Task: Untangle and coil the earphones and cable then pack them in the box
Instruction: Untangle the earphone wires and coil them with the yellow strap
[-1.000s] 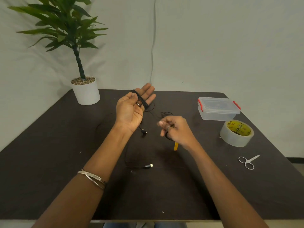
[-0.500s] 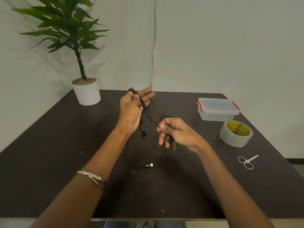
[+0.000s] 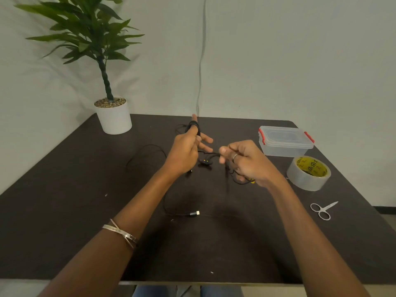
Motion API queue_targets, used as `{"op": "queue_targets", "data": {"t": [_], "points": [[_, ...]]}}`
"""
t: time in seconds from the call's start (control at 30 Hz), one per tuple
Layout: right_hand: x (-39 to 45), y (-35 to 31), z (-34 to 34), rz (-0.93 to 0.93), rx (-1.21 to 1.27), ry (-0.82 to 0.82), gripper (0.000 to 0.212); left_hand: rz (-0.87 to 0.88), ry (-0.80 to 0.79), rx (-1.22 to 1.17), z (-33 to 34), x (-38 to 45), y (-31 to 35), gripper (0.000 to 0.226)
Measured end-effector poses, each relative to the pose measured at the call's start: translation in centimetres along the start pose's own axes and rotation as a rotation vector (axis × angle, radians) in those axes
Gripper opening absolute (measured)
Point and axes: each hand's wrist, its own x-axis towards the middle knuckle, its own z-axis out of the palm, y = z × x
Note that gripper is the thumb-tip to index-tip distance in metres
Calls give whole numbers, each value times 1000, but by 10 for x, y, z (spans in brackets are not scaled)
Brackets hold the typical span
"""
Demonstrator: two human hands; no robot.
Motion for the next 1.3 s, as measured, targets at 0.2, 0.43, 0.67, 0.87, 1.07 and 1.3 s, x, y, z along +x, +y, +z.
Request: {"op": "queue_targets", "data": {"t": [0.2,0.43,0.67,0.87,1.07,1.3], "points": [[-7,-5,-16,-141,-673,-103,13,-66,204,-137,-3,0,-14,33],[6,14,-11,-391,-535,200,13,-114,240,-343,-9,4,6,26],[6,17,-6,-68,-174,-165,22,-89,246,-397,-17,6,13,36],[-4,6,-15,-111,285,-393,11,21,15,-142,-6,-1,-6,31],[5,9,-25,36,768,-291,23,35,-316,-19,-5,-14,9,44],[8,13,-41,314,1137,95,41,-80,-283,161,-11,-15,-5,46]]}}
